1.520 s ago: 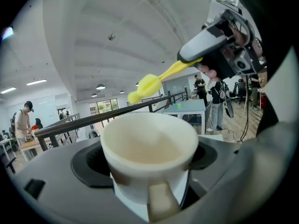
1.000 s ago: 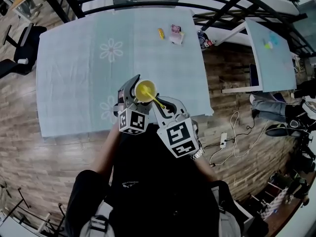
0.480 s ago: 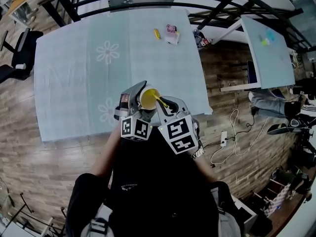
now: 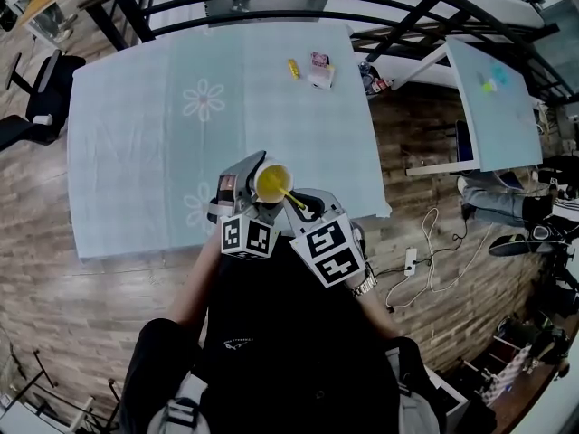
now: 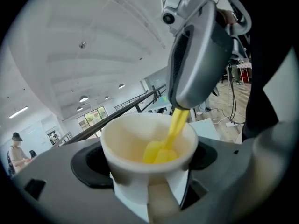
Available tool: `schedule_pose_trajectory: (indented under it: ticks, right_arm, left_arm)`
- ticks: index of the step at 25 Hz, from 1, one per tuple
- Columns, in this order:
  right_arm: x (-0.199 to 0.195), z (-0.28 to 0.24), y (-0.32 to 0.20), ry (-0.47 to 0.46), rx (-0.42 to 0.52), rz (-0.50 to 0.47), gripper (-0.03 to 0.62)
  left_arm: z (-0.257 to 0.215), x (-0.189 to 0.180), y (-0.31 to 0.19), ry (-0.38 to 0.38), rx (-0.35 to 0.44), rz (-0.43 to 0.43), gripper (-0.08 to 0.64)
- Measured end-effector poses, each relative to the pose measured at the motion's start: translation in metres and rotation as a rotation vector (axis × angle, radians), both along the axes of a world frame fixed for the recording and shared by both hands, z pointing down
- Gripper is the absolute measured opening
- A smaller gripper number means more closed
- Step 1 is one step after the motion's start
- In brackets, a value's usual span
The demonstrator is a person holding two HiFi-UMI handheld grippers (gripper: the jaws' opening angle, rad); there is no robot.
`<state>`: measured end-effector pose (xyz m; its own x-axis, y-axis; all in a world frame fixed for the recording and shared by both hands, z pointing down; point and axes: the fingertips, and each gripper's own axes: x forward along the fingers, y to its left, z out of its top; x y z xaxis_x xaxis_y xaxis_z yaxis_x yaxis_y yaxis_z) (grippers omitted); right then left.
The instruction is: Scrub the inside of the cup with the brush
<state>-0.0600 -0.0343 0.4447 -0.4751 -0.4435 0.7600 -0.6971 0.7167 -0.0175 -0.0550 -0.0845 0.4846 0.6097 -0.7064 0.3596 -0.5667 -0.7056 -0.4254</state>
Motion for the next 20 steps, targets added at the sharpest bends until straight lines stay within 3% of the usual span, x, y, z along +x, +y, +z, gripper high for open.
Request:
schedule_pose_trajectory:
  ticks: [8, 20]
  right_arm:
    - [-0.018, -0.002, 0.008, -0.016, -0.008, -0.057, 0.038]
    - [0.004, -0.007, -0.017, -0.033, 0.026, 0.027, 0.038]
  left_arm:
    - [0.003, 0.004, 0.003, -0.008, -0.001, 0.017, 0.430]
    - [0.007, 0.010, 0.014, -0.033, 0.001, 0.064, 0.430]
